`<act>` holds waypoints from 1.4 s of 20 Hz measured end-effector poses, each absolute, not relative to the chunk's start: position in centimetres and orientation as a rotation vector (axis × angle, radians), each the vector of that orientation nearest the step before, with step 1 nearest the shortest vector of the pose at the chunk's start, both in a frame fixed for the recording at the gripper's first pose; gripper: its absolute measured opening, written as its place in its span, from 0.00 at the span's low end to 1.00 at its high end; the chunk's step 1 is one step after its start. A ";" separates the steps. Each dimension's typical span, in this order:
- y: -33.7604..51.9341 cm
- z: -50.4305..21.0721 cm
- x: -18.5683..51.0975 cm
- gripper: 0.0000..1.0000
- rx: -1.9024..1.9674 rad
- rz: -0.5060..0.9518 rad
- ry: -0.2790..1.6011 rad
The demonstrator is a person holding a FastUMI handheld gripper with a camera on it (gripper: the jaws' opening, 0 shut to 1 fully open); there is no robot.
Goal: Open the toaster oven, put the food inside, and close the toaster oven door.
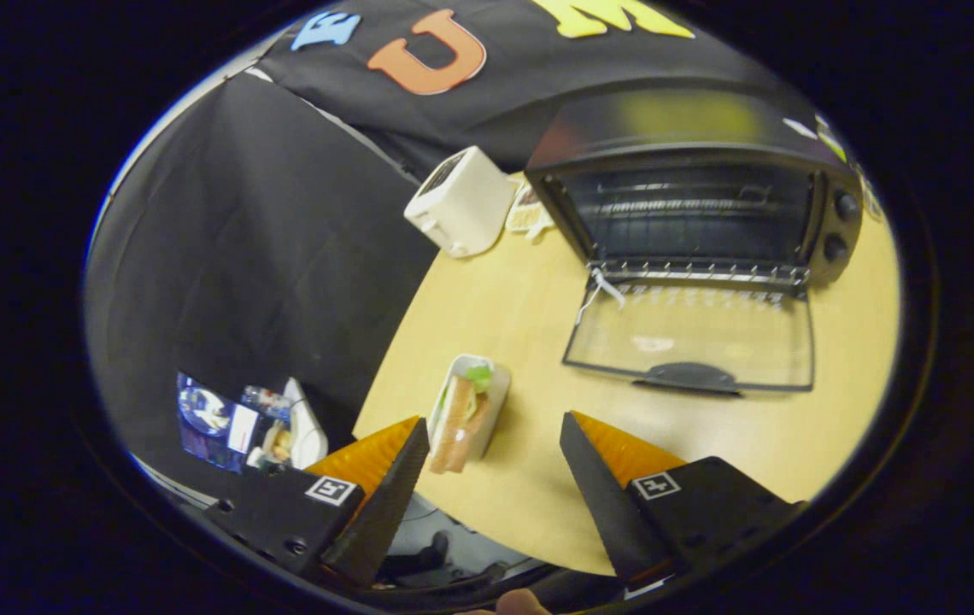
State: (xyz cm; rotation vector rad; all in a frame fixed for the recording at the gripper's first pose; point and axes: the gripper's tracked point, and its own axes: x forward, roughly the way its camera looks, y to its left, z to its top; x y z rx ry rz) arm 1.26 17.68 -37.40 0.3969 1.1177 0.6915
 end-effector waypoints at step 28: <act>18.3 -35.7 3.3 0.34 0.752 0.720 1.369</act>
